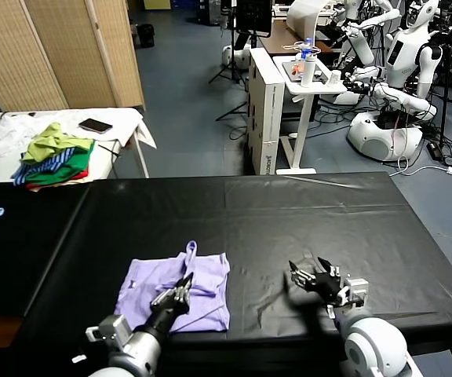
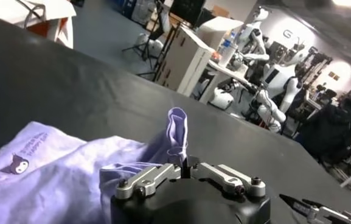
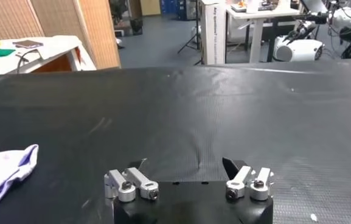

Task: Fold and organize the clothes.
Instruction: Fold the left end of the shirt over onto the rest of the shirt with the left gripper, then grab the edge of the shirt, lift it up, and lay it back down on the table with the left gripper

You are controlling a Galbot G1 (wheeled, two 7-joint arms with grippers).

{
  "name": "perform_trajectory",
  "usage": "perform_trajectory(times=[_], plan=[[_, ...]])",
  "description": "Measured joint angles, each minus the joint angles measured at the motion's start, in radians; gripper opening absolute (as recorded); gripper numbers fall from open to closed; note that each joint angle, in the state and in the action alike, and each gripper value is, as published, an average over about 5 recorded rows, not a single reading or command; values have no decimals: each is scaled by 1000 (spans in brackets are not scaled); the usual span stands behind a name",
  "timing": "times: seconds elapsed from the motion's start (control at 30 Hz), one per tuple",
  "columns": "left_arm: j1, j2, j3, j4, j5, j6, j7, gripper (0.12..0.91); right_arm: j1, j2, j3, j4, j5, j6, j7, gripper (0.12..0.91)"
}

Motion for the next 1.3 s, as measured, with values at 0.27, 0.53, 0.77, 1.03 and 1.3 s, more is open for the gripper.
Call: perform_trajectory(times=[0.27, 0.53, 0.77, 1.03, 1.3], plan=[[-27, -39, 14, 50, 47, -8, 4, 182, -2, -16, -18, 11, -6, 0, -34, 907], [-21, -74, 37, 67, 79, -21, 45, 406, 6, -59, -46, 37, 6, 10, -96, 907], [-10, -74, 31, 35, 24, -69, 127, 803, 35, -111, -108, 54, 7, 50, -180, 907], [-47, 10, -76, 10, 173, -145, 175, 906, 124, -185, -280, 62, -43, 113, -299, 907], [-58, 96, -206, 67, 252, -180, 177, 907, 325, -215, -524, 29, -74, 145, -351, 907]])
